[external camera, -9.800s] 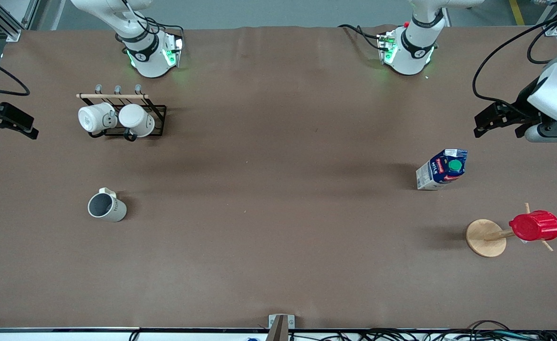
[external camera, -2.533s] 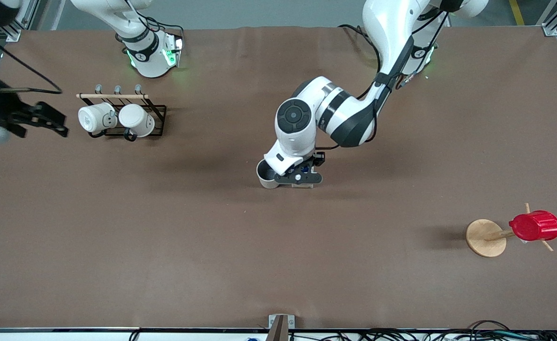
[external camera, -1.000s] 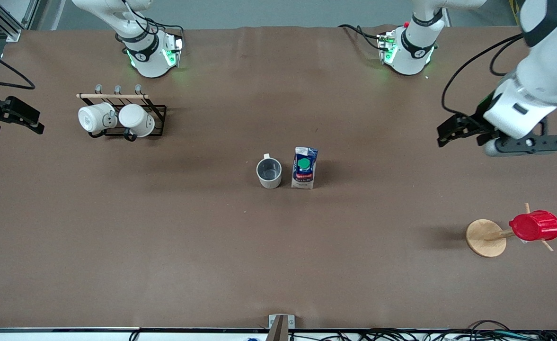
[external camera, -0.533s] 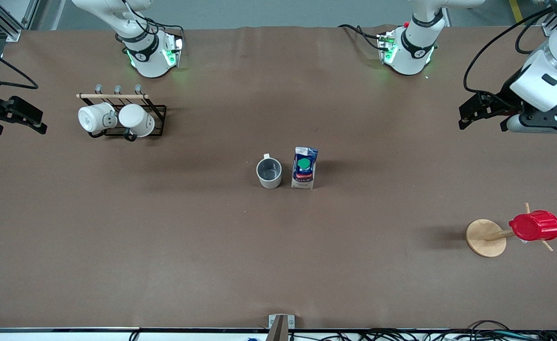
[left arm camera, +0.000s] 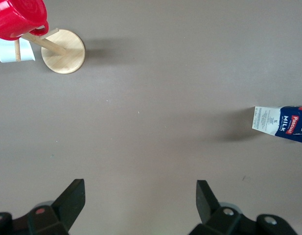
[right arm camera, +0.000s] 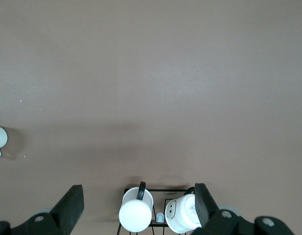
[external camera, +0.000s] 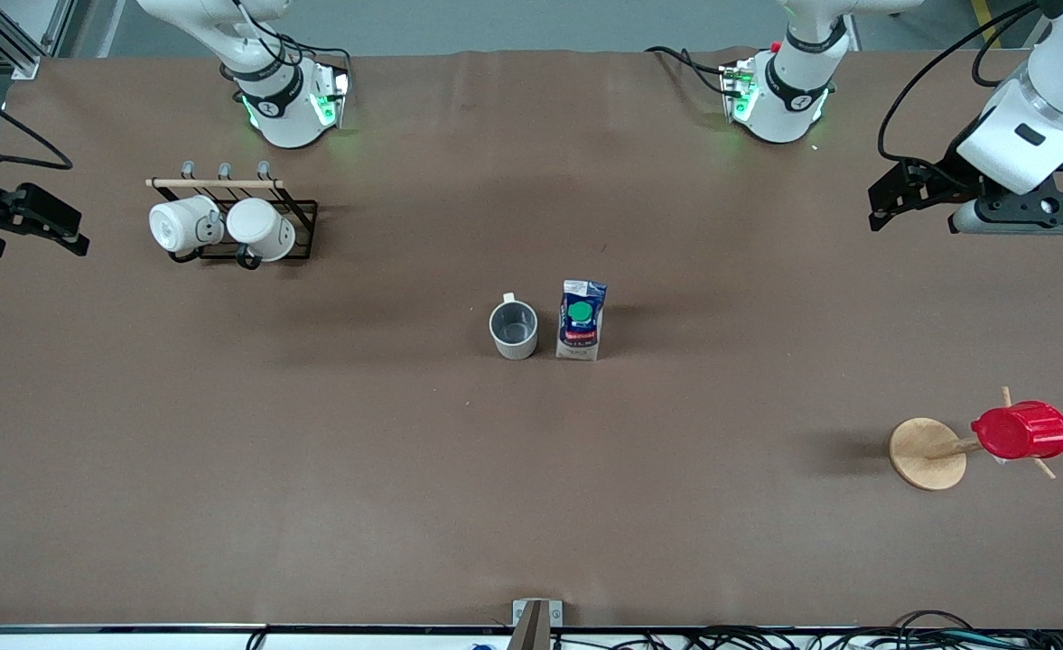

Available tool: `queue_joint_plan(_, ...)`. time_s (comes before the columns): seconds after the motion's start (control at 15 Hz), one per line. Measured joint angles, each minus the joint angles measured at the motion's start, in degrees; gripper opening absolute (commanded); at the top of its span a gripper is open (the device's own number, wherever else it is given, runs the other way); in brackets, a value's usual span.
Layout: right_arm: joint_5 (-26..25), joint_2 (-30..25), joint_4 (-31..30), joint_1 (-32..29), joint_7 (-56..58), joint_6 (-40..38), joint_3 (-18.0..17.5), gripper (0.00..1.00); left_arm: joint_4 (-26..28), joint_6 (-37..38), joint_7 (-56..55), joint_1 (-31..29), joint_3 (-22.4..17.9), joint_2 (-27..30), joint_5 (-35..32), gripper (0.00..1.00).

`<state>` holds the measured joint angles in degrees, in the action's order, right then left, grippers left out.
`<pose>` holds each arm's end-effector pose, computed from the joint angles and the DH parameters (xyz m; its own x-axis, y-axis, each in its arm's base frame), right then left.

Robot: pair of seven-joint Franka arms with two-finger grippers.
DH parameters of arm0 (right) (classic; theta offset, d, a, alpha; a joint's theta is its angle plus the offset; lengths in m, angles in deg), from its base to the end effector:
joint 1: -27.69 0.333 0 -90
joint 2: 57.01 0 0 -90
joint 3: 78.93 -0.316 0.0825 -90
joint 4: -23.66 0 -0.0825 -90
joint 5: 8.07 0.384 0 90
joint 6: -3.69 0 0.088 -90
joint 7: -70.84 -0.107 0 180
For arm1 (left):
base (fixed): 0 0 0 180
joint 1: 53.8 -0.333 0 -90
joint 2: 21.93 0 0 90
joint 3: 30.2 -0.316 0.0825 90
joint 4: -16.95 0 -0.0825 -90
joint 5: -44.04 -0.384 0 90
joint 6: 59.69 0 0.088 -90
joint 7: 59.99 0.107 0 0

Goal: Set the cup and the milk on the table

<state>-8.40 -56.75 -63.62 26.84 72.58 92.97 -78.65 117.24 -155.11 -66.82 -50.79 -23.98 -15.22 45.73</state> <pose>0.5551 -0.0116 0.6433 0.9995 0.0106 0.0302 0.0104 -0.9999 0.0067 0.5172 -0.0902 0.6103 0.9988 -0.0387 0.0292 -0.0393 -0.9990 0.0204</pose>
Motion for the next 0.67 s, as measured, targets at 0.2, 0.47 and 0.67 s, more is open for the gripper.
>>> queue_joint_plan(0.2, 0.0, 0.05, 0.0, -0.01, 0.0, 0.0, 0.08, 1.0, 0.36, -0.57, -0.08, 0.04, -0.09, -0.19, -0.96, 1.0)
queue_joint_plan(0.47, 0.0, 0.06, 0.0, -0.02, 0.0, 0.0, 0.09, 1.0, -0.48, -1.65, -0.08, 0.22, -1.03, -1.71, -2.42, 1.0)
queue_joint_plan(0.67, 0.0, 0.08, 0.0, -0.02, 0.0, 0.0, 0.09, 1.0, -1.32, -1.69, -0.08, 0.17, -1.27, -2.28, -2.42, 1.0)
